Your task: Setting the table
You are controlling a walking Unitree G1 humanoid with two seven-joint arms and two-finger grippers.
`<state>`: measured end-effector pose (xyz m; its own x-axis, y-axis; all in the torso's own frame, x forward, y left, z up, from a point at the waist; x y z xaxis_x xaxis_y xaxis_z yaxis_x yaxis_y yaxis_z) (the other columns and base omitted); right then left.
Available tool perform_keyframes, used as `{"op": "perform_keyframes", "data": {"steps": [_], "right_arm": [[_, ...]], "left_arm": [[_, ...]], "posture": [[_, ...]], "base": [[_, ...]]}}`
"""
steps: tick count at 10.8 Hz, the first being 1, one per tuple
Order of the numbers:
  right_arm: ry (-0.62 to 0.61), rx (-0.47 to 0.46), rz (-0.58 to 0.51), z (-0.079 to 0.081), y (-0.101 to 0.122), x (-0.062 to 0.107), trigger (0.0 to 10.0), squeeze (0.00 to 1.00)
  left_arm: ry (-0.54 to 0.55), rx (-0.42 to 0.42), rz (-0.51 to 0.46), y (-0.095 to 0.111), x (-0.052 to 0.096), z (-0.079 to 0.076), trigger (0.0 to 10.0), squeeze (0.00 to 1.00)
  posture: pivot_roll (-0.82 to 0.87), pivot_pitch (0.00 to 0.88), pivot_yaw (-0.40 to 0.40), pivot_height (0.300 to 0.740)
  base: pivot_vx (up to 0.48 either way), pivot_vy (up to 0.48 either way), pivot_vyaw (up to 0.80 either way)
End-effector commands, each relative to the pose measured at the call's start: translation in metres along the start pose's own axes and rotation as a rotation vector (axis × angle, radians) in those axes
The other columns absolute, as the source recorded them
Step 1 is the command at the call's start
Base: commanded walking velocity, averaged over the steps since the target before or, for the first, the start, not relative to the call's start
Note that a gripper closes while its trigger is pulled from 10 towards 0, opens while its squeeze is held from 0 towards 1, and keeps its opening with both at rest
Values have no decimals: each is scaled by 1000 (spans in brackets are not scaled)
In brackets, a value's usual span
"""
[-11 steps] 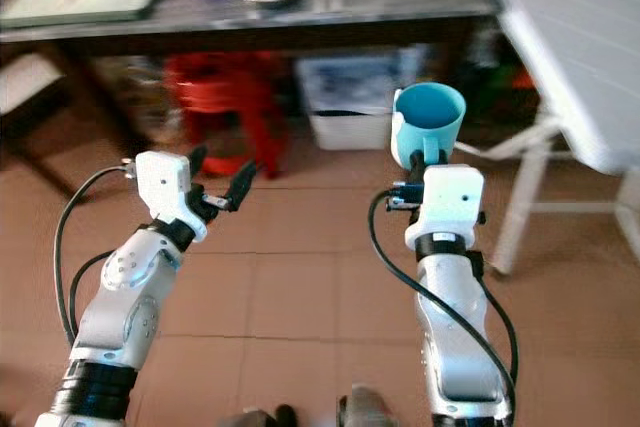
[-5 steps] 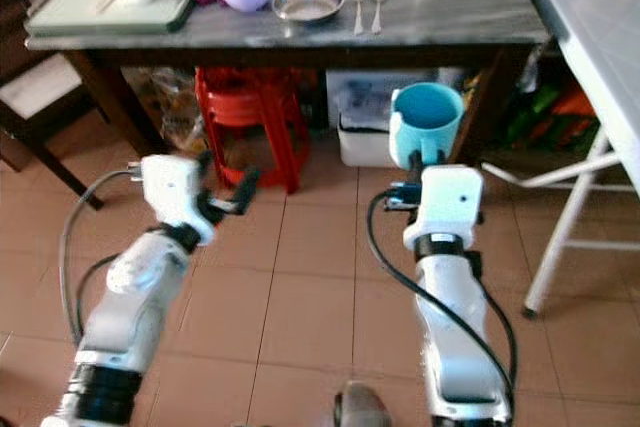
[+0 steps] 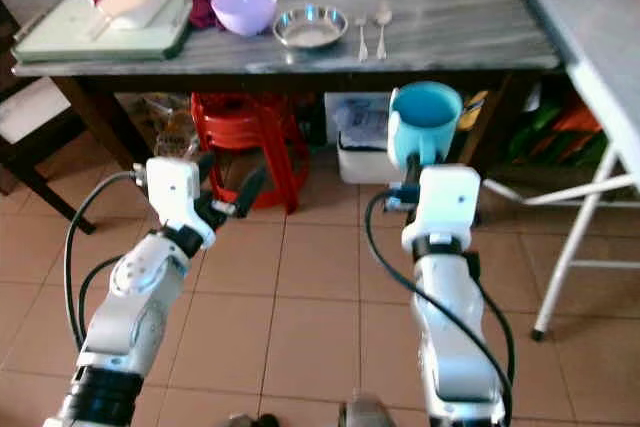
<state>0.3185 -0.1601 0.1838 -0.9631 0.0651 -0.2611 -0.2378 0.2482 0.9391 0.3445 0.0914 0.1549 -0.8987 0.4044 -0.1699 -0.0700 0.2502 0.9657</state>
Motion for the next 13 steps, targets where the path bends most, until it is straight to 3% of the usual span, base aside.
{"op": "perform_keyframes", "data": {"steps": [1, 13], "right_arm": [[-18, 8, -15, -7, 3, 0, 10000, 0], [-42, -27, -10, -8, 0, -1, 10000, 0]], "left_arm": [[-22, -9, -1, 1, -1, -6, 10000, 0], [-45, 3, 3, -1, -4, -14, 10000, 0]], "posture": [[-174, 170, 66, 740], [-172, 156, 76, 740]], "base": [[379, 0, 0], [377, 0, 0]]}}
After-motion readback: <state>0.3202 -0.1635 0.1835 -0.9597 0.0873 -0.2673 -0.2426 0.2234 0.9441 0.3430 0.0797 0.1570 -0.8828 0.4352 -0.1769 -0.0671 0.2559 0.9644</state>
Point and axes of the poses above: a point about 5 cm out from each wrist's last joint towards the gripper, its own x axis pointing back from the gripper into the wrist, its own y axis along the axis of the wrist's last joint, z = x × y, the point moved 4 cm from there along -x, pointing out of the wrist towards the gripper, and after that the axes turned 7 degrees about x, right-handed, at the moved point
